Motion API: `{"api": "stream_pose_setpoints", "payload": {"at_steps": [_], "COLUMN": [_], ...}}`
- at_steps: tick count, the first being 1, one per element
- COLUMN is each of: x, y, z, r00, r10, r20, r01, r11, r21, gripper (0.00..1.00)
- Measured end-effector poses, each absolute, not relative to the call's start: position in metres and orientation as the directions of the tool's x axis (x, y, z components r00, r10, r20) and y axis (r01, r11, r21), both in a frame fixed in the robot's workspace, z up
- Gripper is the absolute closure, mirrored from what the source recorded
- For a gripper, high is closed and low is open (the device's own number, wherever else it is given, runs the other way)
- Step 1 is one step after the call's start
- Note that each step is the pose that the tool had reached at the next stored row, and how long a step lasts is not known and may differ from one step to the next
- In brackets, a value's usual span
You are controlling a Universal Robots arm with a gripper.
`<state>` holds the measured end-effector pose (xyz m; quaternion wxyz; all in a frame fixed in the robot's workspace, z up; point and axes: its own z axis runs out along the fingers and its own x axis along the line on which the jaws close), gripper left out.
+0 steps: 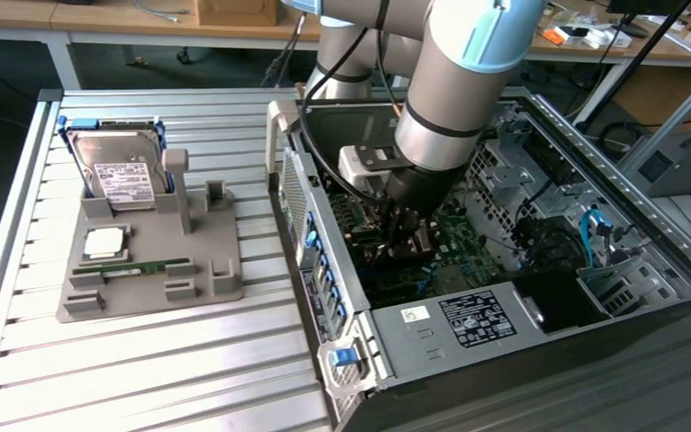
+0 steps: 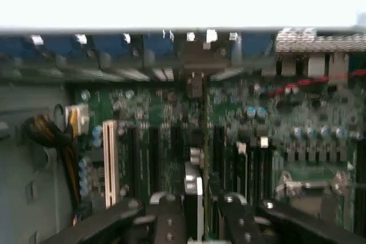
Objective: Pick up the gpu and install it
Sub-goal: 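Insert the gpu into the slot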
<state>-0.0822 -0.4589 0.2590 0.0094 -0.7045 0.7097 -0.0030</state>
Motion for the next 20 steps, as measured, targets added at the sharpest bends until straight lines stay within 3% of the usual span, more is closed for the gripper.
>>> {"api": "stream_pose_setpoints", "payload": {"at_steps": [9,11,13,14,20], "x": [-0.0821,-0.0821,-0.0821,-0.0821,-0.0821], "y": [-0.4589,-0.4589,-0.4589,-0.4589,-0.4589], "z": [0.2593,0.2592,0.2592,0.2593,0.2655], "r00": [-0.007,-0.007,-0.007,-0.007,-0.007], "r10": [-1.000,-1.000,-1.000,-1.000,-1.000], "r20": [-0.009,-0.009,-0.009,-0.009,-0.010], "r01": [-1.000,-1.000,-1.000,-1.000,-1.000], "r11": [0.007,0.007,0.007,0.007,0.007], "r21": [-0.017,-0.017,-0.017,-0.017,-0.017], "gripper": [0.73,0.66,0.66,0.60,0.60]}}
